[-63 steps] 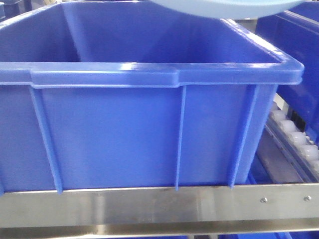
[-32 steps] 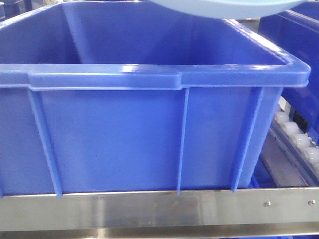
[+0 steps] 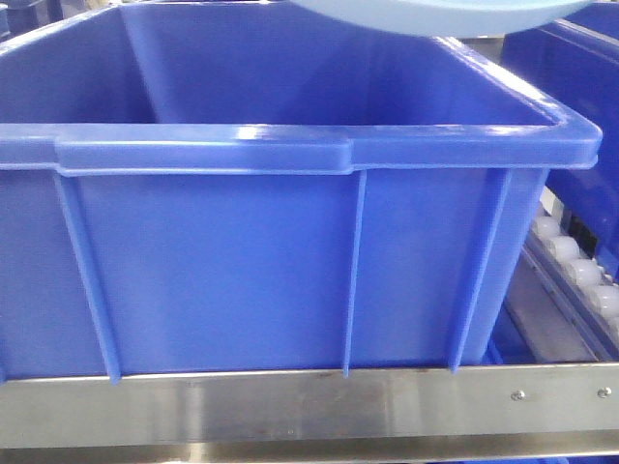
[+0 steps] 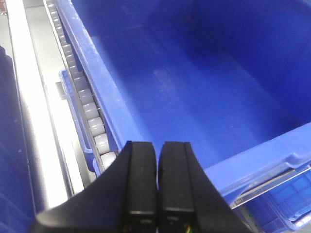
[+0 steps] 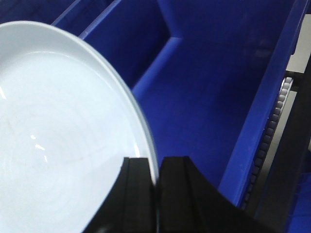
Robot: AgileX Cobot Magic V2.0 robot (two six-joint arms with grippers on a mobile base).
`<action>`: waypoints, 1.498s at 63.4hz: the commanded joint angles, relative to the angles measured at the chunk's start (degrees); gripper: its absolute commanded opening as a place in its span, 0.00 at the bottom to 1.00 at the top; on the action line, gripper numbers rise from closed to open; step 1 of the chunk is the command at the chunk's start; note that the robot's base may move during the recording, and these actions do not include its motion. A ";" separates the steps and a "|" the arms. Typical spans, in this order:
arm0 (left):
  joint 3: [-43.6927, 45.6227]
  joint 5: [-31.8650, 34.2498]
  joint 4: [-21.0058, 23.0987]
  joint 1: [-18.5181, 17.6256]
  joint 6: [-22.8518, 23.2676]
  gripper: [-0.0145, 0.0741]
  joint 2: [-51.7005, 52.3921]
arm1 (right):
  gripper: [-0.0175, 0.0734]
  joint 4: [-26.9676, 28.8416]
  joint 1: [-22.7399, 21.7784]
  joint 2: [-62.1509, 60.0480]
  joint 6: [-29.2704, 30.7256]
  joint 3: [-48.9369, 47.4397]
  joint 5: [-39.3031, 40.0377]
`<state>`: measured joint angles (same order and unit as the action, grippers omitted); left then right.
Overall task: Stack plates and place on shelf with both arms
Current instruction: 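Drive to the shelf rack holding the plates in the right gripper, then lower the plates into the blue bin and open the right gripper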
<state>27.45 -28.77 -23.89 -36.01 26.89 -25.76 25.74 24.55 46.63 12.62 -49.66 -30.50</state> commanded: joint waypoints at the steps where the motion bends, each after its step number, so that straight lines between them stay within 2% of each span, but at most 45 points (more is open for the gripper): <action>1: 1.70 3.89 -0.80 -0.38 0.48 0.26 -0.27 | 0.25 1.44 0.04 -0.53 0.13 -3.93 4.64; 16: 1.70 4.37 -0.80 -0.38 0.48 0.26 -0.27 | 0.25 1.39 0.04 6.06 0.73 -14.45 2.54; 30: 1.70 4.45 -0.80 -0.38 0.48 0.26 -0.27 | 0.25 1.39 0.18 19.64 3.23 -24.25 0.41; 44: 1.70 4.50 -0.80 -0.38 0.48 0.26 -0.27 | 0.25 1.39 2.71 32.04 6.63 -30.63 0.42; 60: 1.70 6.82 -0.80 -0.38 0.48 0.26 -0.27 | 0.25 0.61 2.90 40.62 6.63 -32.01 1.81; 83: 1.70 7.25 -0.80 -0.38 0.48 0.26 -0.27 | 0.26 -2.85 2.71 41.78 6.63 -32.01 2.03; 88: 1.70 7.25 -0.80 -0.38 0.48 0.26 -0.27 | 0.31 -3.95 2.71 41.78 6.63 -32.01 1.89; 95: 1.70 7.25 -0.80 -0.38 0.48 0.26 -0.27 | 0.48 -4.79 2.71 41.78 6.63 -32.02 1.65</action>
<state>27.45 -25.98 -23.89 -36.01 26.89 -25.76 20.86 27.45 90.97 18.95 -79.22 -32.89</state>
